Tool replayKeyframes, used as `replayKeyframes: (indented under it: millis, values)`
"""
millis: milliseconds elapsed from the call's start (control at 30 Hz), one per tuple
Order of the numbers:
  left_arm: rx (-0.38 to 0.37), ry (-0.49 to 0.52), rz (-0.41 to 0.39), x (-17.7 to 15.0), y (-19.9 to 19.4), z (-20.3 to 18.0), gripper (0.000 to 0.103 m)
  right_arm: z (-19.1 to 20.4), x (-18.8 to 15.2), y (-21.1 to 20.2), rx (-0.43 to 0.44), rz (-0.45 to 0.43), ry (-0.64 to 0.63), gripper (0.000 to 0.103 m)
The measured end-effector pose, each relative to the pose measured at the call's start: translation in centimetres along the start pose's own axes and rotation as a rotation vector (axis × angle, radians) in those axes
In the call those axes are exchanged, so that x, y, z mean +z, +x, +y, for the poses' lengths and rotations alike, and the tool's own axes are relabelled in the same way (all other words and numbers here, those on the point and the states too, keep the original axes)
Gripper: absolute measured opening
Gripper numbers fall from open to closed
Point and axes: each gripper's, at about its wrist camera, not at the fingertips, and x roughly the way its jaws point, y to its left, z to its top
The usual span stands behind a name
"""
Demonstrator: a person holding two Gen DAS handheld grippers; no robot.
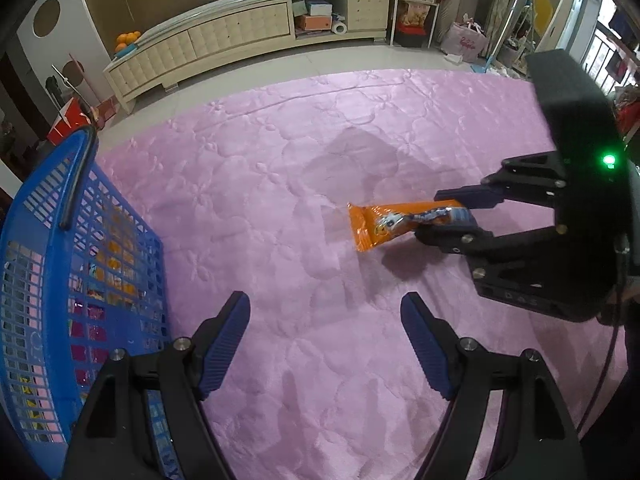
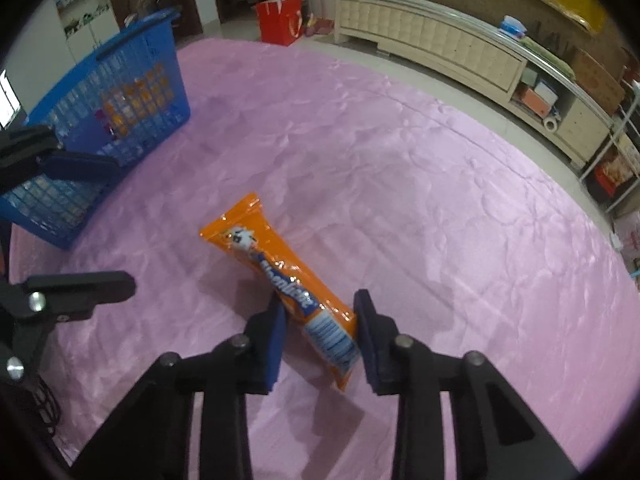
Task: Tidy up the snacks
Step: 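Grasp the orange sausage stick with the right tool and lift it, then carry the sausage stick over the basket with the right tool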
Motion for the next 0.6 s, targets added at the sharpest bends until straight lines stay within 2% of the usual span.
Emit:
replayKeyframes:
  millis: [267,600]
  values:
    - [-0.022,0.011,-0.077,-1.1,-4.2,-0.9,0.076,1.6,-1.1,-5.9,-0.054,-0.060,0.049,0.037]
    - [-0.050,-0.001,-0.194,-2.8,-11.2,-0.7,0.076,3.6,-0.6,-12.1,-0.084,-0.123,0.133,0.037]
